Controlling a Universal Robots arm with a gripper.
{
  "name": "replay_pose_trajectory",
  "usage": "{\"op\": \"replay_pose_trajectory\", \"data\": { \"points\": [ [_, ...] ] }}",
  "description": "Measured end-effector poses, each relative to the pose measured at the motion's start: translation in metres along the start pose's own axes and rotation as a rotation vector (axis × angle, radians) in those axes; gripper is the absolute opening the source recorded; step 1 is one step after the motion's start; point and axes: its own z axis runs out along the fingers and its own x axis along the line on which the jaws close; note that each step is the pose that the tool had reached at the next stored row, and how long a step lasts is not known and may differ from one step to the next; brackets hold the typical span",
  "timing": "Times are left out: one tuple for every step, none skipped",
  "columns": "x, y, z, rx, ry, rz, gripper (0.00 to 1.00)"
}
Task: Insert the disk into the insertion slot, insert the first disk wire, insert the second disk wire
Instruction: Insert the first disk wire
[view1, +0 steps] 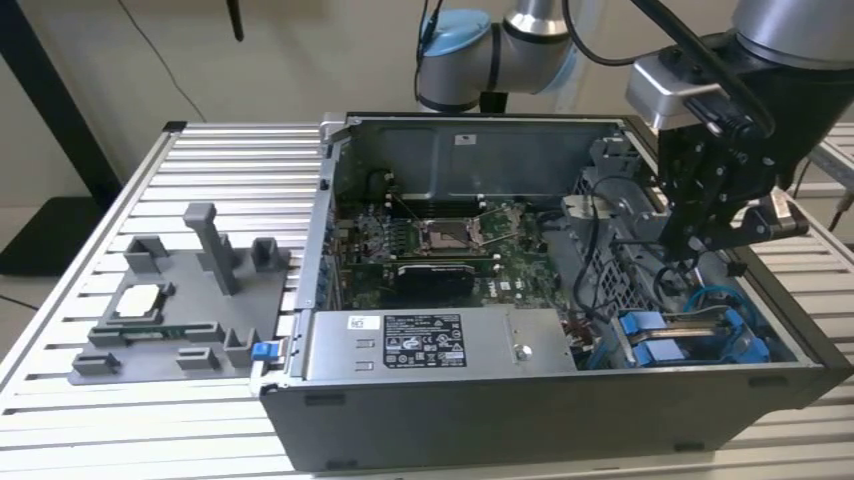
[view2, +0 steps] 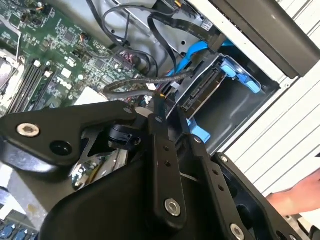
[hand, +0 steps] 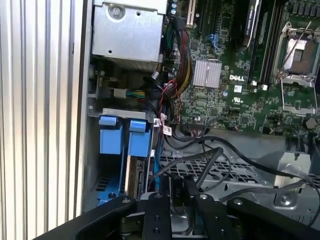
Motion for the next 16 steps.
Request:
{"op": "replay_pose_trajectory", "data": {
  "points": [
    [0.0, 0.0001, 0.0001, 0.0028, -0.0024, 0.0, 1.0],
    [0.0, 0.0002, 0.0002, 0.0062, -0.0043, 0.0, 1.0],
    [-0.0001, 0.0003, 0.0003, 0.0104, -0.0053, 0.0, 1.0],
    [0.0, 0.0003, 0.0003, 0.0139, -0.0051, -0.001, 1.0],
    [0.0, 0.0003, 0.0003, 0.0165, -0.0049, -0.001, 1.0],
    [0.0, 0.0004, 0.0003, 0.0176, -0.0048, -0.001, 1.0],
    [0.0, 0.0006, 0.0003, 0.0181, -0.0048, -0.001, 1.0],
    [0.0, 0.0009, 0.0003, 0.0185, -0.0048, -0.001, 1.0],
    [-0.0001, 0.0012, 0.0003, 0.0187, -0.0047, -0.001, 1.0],
    [-0.0001, 0.0017, 0.0003, 0.0189, -0.0048, -0.001, 1.0],
    [-0.0002, 0.0022, 0.0002, 0.0191, -0.0047, -0.001, 1.0],
    [-0.0002, 0.0027, 0.0001, 0.0196, -0.0045, -0.001, 1.0],
    [-0.0002, 0.0031, 0.0001, 0.0202, -0.0045, -0.001, 1.0],
    [-0.0003, 0.0031, 0.0002, 0.021, -0.0045, -0.001, 1.0],
    [-0.0003, 0.0032, 0.0003, 0.0219, -0.0045, -0.001, 1.0],
    [-0.0003, 0.0033, 0.0004, 0.0231, -0.0044, -0.001, 1.0]
  ]
}}
